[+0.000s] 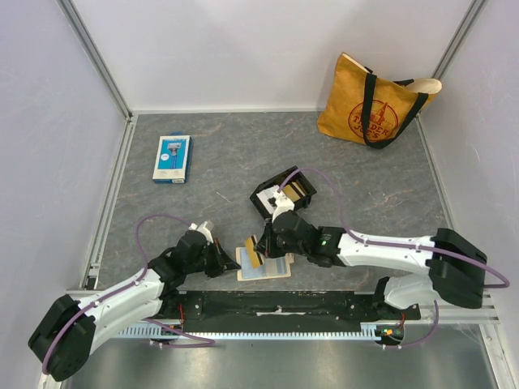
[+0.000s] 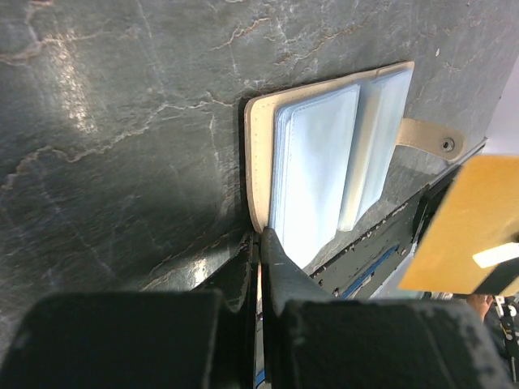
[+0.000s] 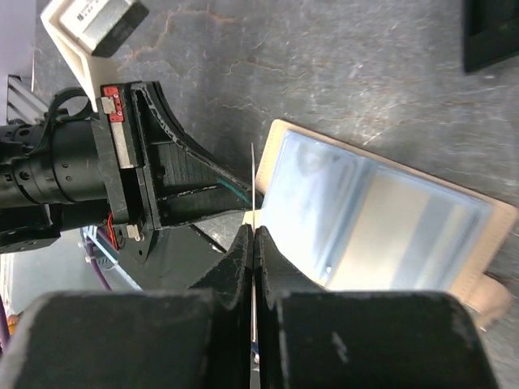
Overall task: Put the credit cards into the card holder
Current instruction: Insert the credit card into the card holder.
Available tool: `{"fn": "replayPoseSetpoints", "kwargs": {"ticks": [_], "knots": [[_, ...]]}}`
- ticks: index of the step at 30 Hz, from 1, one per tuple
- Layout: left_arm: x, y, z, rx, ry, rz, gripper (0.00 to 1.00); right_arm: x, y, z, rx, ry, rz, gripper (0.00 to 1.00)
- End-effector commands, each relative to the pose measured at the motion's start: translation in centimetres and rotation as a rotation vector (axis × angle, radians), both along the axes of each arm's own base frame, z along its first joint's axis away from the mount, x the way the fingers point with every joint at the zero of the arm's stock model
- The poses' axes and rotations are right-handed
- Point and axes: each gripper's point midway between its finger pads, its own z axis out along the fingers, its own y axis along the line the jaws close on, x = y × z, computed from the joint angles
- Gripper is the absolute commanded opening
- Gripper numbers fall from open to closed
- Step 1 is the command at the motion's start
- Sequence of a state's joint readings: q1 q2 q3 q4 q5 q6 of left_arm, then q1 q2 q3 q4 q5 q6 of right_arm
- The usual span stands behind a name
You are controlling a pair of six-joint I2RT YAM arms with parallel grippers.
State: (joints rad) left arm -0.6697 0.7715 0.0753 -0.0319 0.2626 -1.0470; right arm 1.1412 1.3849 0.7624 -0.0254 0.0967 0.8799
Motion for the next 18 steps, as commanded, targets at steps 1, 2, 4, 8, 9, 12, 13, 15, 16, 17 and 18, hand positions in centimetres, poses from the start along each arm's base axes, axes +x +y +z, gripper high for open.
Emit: {"fn": "replayPoseSetpoints", "kwargs": {"ticks": [1, 2, 4, 8, 9, 12, 13, 15, 16, 17, 18], "knots": [[0.2, 0.4, -0.4, 0.022, -0.031, -0.001, 0.02, 1.8, -3.1, 2.2, -0.014, -0.091, -0.099, 0.00], [0.3, 0.3, -0.3, 0.019, -0.035, 0.000, 0.02, 1.9, -3.6, 2.3, -0.013, -0.090, -0.109, 0.00], [0.3, 0.3, -0.2, 0.018, -0.036, 0.000, 0.02, 1.8, -4.3, 1.4, -0.025, -0.063, -0.116, 0.00], [0.4, 0.2, 0.0, 0.012, -0.043, -0.001, 0.02, 0.7, -4.1, -1.1, -0.015, 0.013, -0.099, 0.00], [0.4, 0.2, -0.1, 0.012, -0.041, -0.002, 0.02, 0.6, -3.7, -1.1, 0.014, 0.022, -0.099, 0.00], [0.3, 0.3, -0.2, 0.016, -0.036, -0.002, 0.02, 0.6, -3.3, -1.9, 0.047, 0.043, -0.115, 0.00], [0.2, 0.3, -0.3, 0.016, -0.036, -0.002, 0.02, 0.7, -3.2, -2.1, 0.052, 0.044, -0.123, 0.00], [0.2, 0.3, -0.3, 0.016, -0.036, -0.002, 0.02, 0.8, -2.9, -2.3, 0.078, 0.047, -0.135, 0.00], [0.2, 0.4, -0.4, 0.020, -0.032, -0.001, 0.02, 0.8, -3.0, -2.6, 0.087, 0.052, -0.142, 0.00], [0.1, 0.4, -0.5, 0.021, -0.030, 0.000, 0.02, 0.8, -2.9, -2.9, 0.097, 0.056, -0.149, 0.00], [0.1, 0.4, -0.5, 0.021, -0.030, 0.000, 0.02, 0.8, -2.9, -3.1, 0.104, 0.062, -0.151, 0.00]]}}
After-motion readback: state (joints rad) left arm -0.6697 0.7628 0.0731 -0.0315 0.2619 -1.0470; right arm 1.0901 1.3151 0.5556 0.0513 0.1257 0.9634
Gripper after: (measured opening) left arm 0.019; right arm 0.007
